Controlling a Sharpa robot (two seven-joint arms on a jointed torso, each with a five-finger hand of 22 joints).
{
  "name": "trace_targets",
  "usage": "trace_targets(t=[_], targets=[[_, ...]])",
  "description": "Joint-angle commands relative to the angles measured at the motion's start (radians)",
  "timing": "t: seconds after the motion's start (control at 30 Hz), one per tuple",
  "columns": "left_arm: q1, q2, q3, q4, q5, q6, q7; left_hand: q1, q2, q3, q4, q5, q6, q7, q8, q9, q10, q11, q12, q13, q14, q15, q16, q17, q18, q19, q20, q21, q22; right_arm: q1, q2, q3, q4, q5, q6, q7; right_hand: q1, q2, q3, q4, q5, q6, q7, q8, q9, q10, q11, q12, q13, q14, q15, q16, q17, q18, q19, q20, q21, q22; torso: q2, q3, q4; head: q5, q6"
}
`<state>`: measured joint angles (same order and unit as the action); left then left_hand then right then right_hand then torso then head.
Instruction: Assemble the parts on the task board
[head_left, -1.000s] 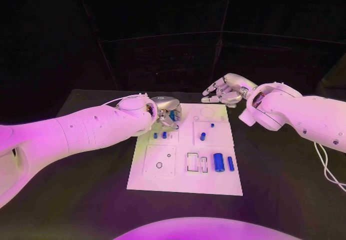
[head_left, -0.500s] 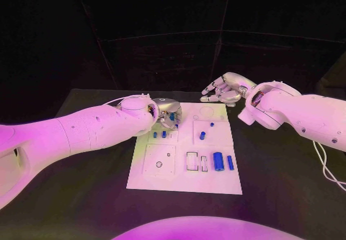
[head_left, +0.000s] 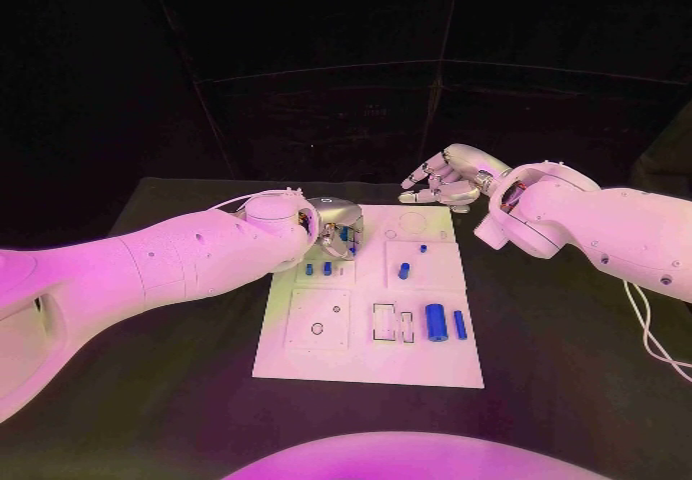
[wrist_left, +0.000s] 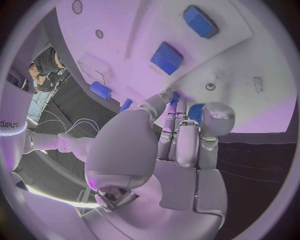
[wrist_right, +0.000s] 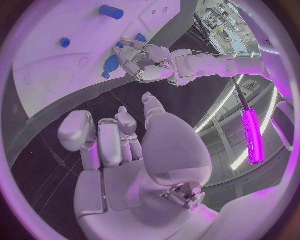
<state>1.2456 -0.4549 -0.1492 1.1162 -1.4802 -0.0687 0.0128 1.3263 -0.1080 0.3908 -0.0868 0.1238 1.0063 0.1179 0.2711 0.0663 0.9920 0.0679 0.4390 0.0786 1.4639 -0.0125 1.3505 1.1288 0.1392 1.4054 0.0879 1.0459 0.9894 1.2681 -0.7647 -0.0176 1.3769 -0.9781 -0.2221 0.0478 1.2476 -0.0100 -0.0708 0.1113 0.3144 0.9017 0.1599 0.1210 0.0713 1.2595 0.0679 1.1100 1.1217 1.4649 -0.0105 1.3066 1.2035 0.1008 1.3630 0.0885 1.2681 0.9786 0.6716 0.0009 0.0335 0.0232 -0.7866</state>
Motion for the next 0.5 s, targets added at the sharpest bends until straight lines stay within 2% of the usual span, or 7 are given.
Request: trace_targets(t=[0.03, 0.3, 0.5], targets=[[-0.002, 0.004, -0.001, -0.007, -0.013, 0.038, -0.018, 0.0, 0.008, 0.01, 0.0, -0.005, 0.009, -0.001, -0.006, 0.0, 0.007, 0.0, -0.008, -0.003, 0.008, -0.003, 0.006, -0.001, -0.02, 0.004, -0.003, 0.006, 0.002, 0.002, 0.001, 0.001, 0.001, -0.001, -0.005, 0.006, -0.002, 0.009, -0.005, 0.001, 0.004, -0.002, -0.005, 0.004, -0.001, -0.004, -0.002, -0.001, 0.001, 0.03, -0.006, -0.005, 0.001, 0.006, -0.002, -0.003, -0.003, 0.001, 0.0, 0.0005, -0.0004, 0.0, -0.001], [-0.005, 0.011, -0.001, -0.017, -0.014, 0.052, -0.025, -0.002, 0.01, 0.019, -0.002, -0.008, 0.011, 0.0, -0.011, 0.0, 0.013, 0.0, -0.014, -0.006, 0.008, -0.003, 0.008, -0.002, -0.021, 0.005, -0.004, 0.012, 0.009, 0.002, 0.002, 0.001, 0.001, -0.001, -0.005, 0.007, -0.002, 0.009, -0.005, 0.001, 0.004, -0.002, -0.005, 0.004, -0.001, -0.004, -0.002, -0.001, 0.001, 0.03, -0.006, -0.005, 0.001, 0.006, -0.002, -0.003, -0.003, 0.001, 0.0, 0.0004, -0.0003, -0.003, -0.002], [-0.007, 0.01, -0.001, -0.018, -0.014, 0.014, -0.015, 0.007, 0.028, 0.049, -0.01, -0.015, 0.029, 0.001, -0.016, 0.002, 0.054, -0.009, -0.014, -0.006, 0.013, -0.01, 0.015, 0.006, -0.025, 0.012, -0.008, 0.038, 0.038, 0.002, 0.002, 0.001, 0.001, -0.001, -0.006, 0.007, -0.002, 0.009, -0.005, 0.001, 0.004, -0.002, -0.005, 0.004, -0.001, -0.004, -0.002, -0.001, 0.001, 0.03, -0.006, -0.005, 0.001, 0.006, -0.002, -0.003, -0.003, 0.001, 0.0, 0.0, 0.0006, -0.004, -0.001]])
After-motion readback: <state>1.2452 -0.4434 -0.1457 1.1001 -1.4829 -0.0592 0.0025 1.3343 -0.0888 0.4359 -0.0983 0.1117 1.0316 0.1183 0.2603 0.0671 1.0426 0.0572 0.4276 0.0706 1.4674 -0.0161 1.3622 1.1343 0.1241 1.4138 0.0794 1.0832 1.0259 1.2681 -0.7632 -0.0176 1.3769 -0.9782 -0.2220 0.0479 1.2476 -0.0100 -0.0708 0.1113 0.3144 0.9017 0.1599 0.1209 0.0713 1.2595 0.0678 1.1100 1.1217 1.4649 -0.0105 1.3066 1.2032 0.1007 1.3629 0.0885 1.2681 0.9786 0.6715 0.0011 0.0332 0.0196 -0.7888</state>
